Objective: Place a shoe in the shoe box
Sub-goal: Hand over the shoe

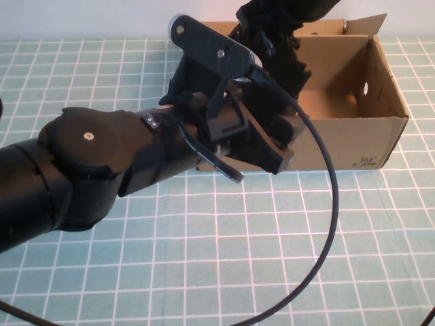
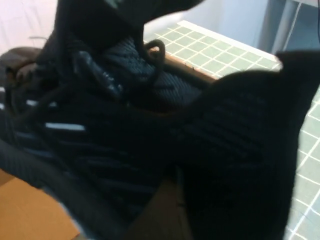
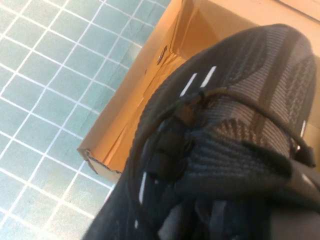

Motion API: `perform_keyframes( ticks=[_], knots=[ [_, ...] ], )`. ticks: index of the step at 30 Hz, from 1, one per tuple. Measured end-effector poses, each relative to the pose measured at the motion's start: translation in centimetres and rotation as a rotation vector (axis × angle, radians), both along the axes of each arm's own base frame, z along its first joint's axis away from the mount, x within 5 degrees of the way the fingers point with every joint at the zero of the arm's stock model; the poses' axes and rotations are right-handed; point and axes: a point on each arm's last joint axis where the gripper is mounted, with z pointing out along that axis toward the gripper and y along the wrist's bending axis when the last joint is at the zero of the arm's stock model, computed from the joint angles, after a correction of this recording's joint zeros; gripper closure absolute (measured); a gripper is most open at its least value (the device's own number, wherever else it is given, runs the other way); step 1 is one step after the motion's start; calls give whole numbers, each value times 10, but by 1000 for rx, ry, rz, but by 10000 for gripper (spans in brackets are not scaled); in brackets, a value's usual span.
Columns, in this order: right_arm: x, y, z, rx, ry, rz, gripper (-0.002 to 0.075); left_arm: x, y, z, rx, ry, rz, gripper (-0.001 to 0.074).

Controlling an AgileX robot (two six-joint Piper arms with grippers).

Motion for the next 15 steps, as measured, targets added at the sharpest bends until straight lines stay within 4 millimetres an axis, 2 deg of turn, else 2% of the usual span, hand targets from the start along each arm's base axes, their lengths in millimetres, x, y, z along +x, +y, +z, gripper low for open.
perform_keyframes(
  ticks=[7, 15],
  knots=[
    [0, 0, 0, 4, 2, 1, 731, 10, 3, -4, 16, -30, 96, 75],
    [0, 1, 0, 16, 8, -7, 731, 10, -4, -8, 19, 1, 49, 75]
  ],
)
